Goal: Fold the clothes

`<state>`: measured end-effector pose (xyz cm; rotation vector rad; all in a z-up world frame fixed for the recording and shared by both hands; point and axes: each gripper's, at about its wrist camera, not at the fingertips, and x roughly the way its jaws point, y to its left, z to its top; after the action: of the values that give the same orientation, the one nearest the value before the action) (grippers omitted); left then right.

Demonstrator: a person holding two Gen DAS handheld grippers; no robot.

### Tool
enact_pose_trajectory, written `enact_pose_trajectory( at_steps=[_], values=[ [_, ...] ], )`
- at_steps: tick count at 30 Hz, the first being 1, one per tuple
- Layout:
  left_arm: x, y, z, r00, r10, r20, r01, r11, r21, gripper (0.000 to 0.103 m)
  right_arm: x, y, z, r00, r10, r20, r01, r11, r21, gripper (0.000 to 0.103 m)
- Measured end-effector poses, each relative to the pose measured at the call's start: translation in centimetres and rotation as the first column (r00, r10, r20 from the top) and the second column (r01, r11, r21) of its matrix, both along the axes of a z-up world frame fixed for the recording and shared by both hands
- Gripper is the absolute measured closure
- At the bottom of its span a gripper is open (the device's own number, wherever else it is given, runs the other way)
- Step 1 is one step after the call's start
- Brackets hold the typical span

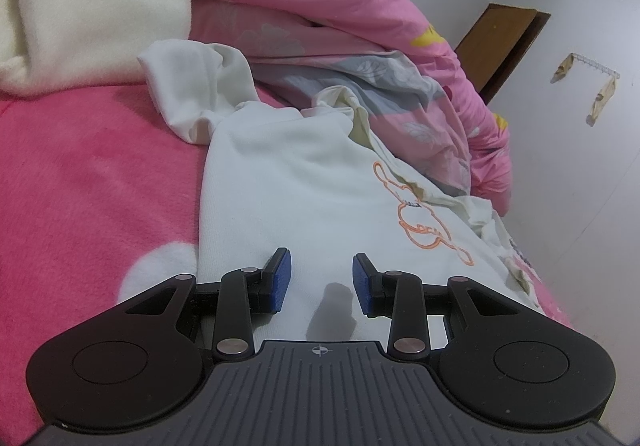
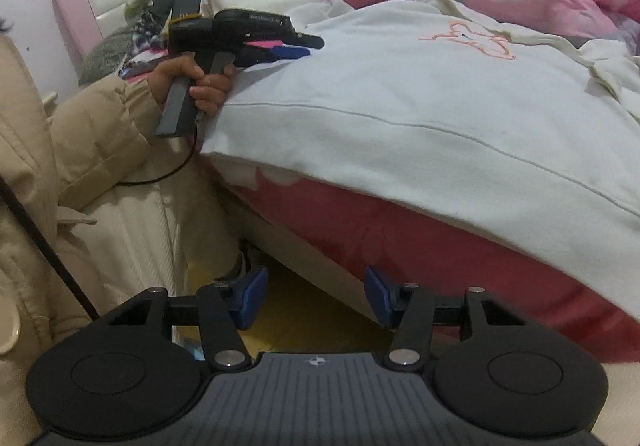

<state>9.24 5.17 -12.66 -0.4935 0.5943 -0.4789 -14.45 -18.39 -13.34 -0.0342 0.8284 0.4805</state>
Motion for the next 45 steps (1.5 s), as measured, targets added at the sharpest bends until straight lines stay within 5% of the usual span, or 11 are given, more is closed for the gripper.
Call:
enact_pose_trajectory(
  at_steps=[2, 4, 13, 15, 18, 23, 27, 31, 35, 40, 45],
  values=[
    [0.0, 0.0, 0.0, 1.0, 0.0, -0.001, 0.0, 1.0, -0.002, 0.069, 0.3, 0.0, -0.1, 0.999, -0.042, 0.001, 0.042, 0.999, -0.007, 0.031],
    [0.0, 0.0, 0.0, 1.0, 0.001, -0.001, -0.001, 1.0, -0.001, 0.069, 0.5, -0.5, 0.1, 0.996, -0.083, 0.015, 0.083, 0.996, 0.015, 0.032],
    [-0.8, -0.3, 0.3, 1.0, 0.001, 0.024, -0.002, 0.999, 0.04, 0.068, 4.0, -3.1, 3.0, 0.933, -0.276, 0.232, 0.241, 0.956, 0.168, 0.055],
    [-1.6, -0.5, 0.8, 0.999, -0.008, 0.05, 0.004, 0.997, 0.077, 0.054, 5.6, -3.2, 2.8, 0.92, -0.3, 0.251, 0.25, 0.945, 0.212, 0.055],
    [-3.0, -0.8, 1.3, 0.995, -0.017, 0.098, 0.003, 0.99, 0.138, 0.036, 8.1, -3.1, 1.3, 0.925, -0.309, 0.222, 0.247, 0.931, 0.27, 0.057],
    [-4.3, -0.7, 1.9, 0.994, -0.015, 0.113, -0.006, 0.983, 0.184, 0.033, 9.2, -2.2, -1.3, 0.972, -0.198, 0.127, 0.145, 0.93, 0.339, 0.059],
    [-3.7, -0.3, 2.5, 0.995, -0.003, 0.096, -0.012, 0.986, 0.164, 0.029, 8.9, -2.4, -0.9, 0.996, -0.042, 0.073, 0.005, 0.891, 0.454, 0.059],
    [-1.3, 0.1, 3.9, 0.996, 0.036, 0.078, -0.047, 0.988, 0.145, 0.029, 11.1, -3.2, 0.5, 0.993, -0.095, 0.071, 0.054, 0.897, 0.438, 0.059],
    [2.0, 1.0, 5.4, 0.99, 0.12, 0.075, -0.13, 0.98, 0.152, 0.029, 14.6, -4.8, 2.4, 0.98, -0.183, 0.072, 0.12, 0.847, 0.517, 0.058],
    [6.6, 2.9, 6.2, 0.955, 0.285, 0.075, -0.295, 0.934, 0.2, 0.029, 19.0, -4.9, 3.4, 0.969, -0.217, 0.119, 0.119, 0.829, 0.546, 0.057],
    [11.4, 0.8, 5.7, 0.946, 0.272, 0.176, -0.324, 0.81, 0.489, 0.032, 23.2, -4.8, 1.2, 0.975, -0.196, 0.108, 0.108, 0.835, 0.539, 0.056]
  ],
)
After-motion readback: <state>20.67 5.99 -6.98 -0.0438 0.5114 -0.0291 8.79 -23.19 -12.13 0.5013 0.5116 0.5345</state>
